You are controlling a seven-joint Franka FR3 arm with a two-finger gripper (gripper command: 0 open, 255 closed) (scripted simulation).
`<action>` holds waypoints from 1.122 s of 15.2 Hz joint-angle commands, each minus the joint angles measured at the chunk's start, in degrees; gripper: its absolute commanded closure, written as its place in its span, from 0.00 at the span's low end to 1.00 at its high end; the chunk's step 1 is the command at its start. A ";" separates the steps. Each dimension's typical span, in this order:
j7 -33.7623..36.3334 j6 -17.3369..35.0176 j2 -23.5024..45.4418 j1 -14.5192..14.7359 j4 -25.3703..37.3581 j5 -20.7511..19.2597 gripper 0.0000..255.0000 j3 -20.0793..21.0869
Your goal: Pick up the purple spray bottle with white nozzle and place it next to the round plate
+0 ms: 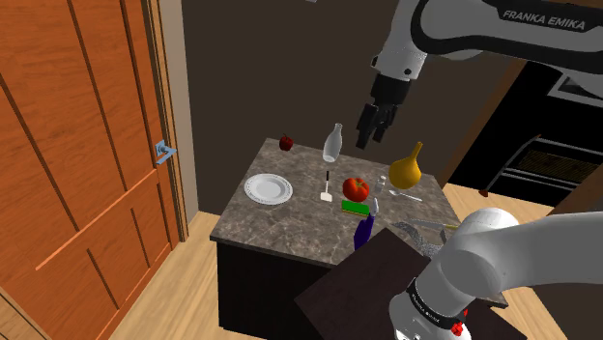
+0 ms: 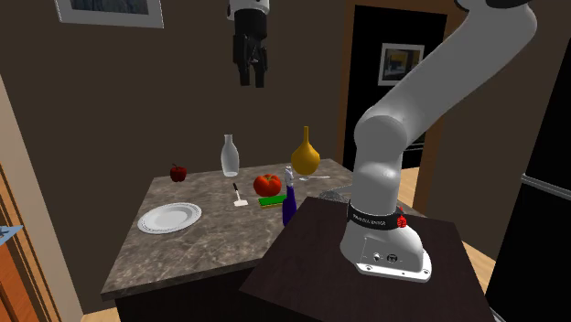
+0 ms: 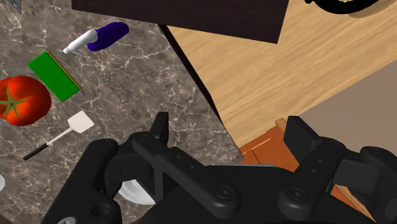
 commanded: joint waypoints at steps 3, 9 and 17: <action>-0.40 2.56 1.65 -1.00 -1.87 -0.52 0.00 -1.10; -1.59 10.44 7.93 -4.02 -6.33 -1.97 0.00 -4.47; -3.35 21.15 19.37 -7.82 -9.40 -3.23 0.00 -9.15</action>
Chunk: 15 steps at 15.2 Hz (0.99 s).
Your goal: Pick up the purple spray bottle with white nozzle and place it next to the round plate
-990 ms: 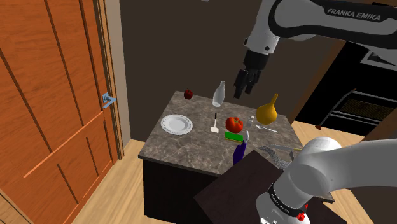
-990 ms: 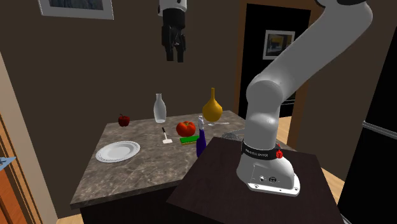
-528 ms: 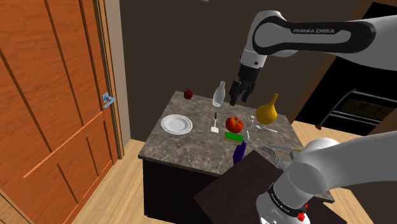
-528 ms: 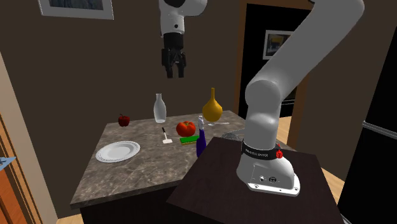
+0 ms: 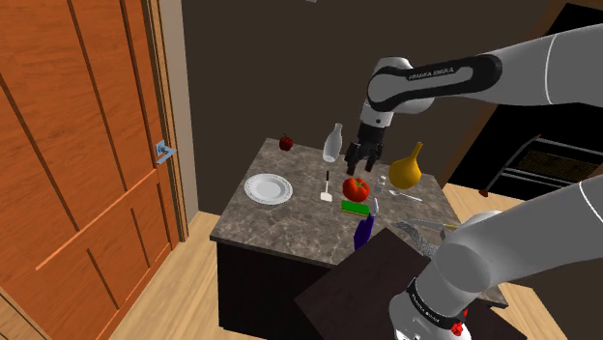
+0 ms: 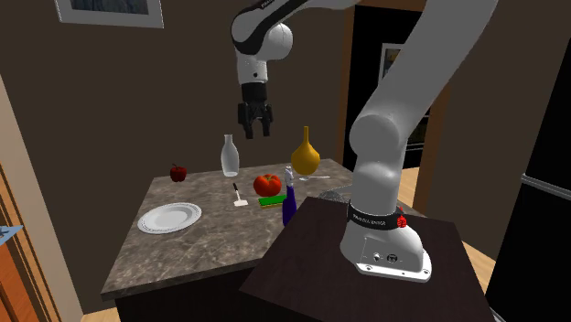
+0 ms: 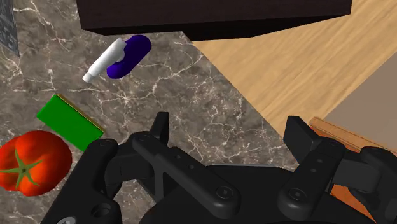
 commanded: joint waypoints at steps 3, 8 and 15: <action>-1.27 5.52 6.98 -1.87 -0.45 -0.26 0.00 -2.54; -3.00 11.68 16.30 -3.86 0.22 0.42 0.00 -5.43; -6.48 18.95 30.60 -6.76 3.40 3.59 0.00 -8.70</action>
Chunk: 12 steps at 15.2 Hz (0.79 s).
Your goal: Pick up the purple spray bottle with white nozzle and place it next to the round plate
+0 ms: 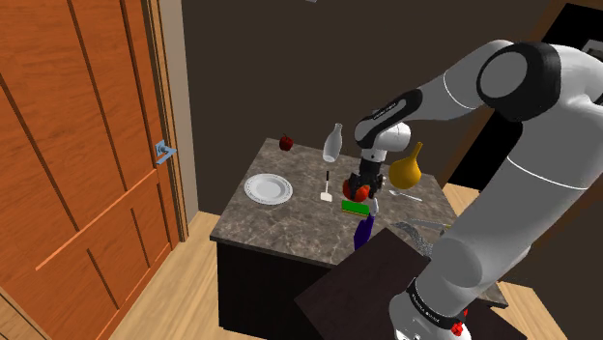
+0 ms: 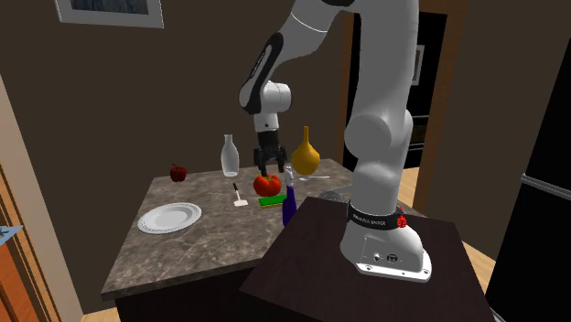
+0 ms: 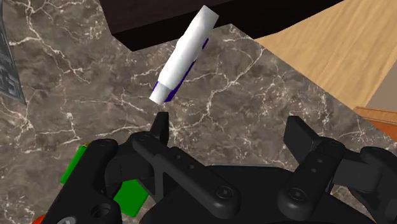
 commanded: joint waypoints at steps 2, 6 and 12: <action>-1.60 2.59 6.54 -1.38 2.23 2.05 0.00 -0.91; -3.92 5.37 15.08 -3.88 5.55 4.99 0.00 -1.51; -5.53 9.14 20.24 -5.23 5.98 7.30 0.00 -0.75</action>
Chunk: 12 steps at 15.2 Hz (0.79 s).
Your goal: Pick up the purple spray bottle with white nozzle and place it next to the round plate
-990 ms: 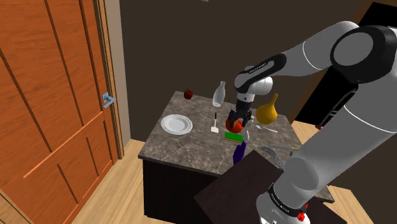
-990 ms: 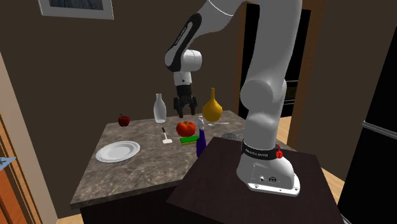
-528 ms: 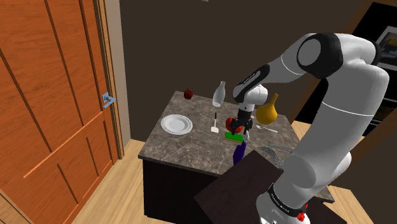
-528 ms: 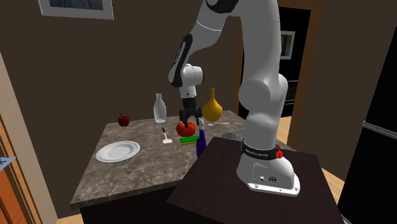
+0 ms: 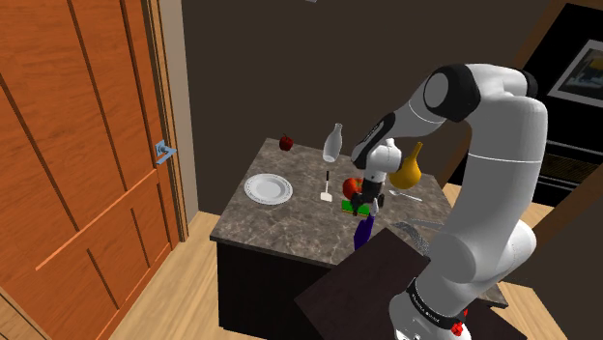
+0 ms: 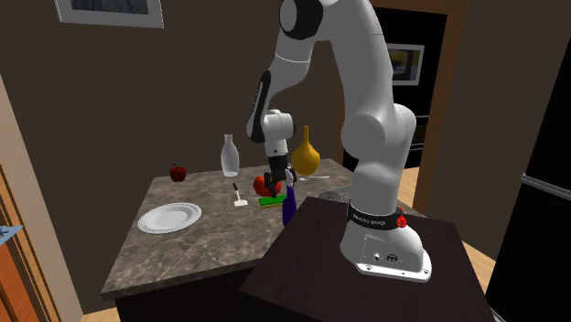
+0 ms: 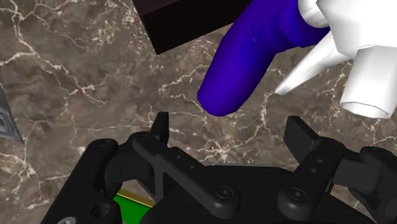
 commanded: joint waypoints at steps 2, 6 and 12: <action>-0.75 2.22 1.84 -0.33 -0.45 1.05 0.00 0.63; -1.12 3.37 2.77 -0.50 -0.72 1.60 0.00 1.00; -1.12 3.36 2.77 -0.50 -0.72 1.60 1.00 1.00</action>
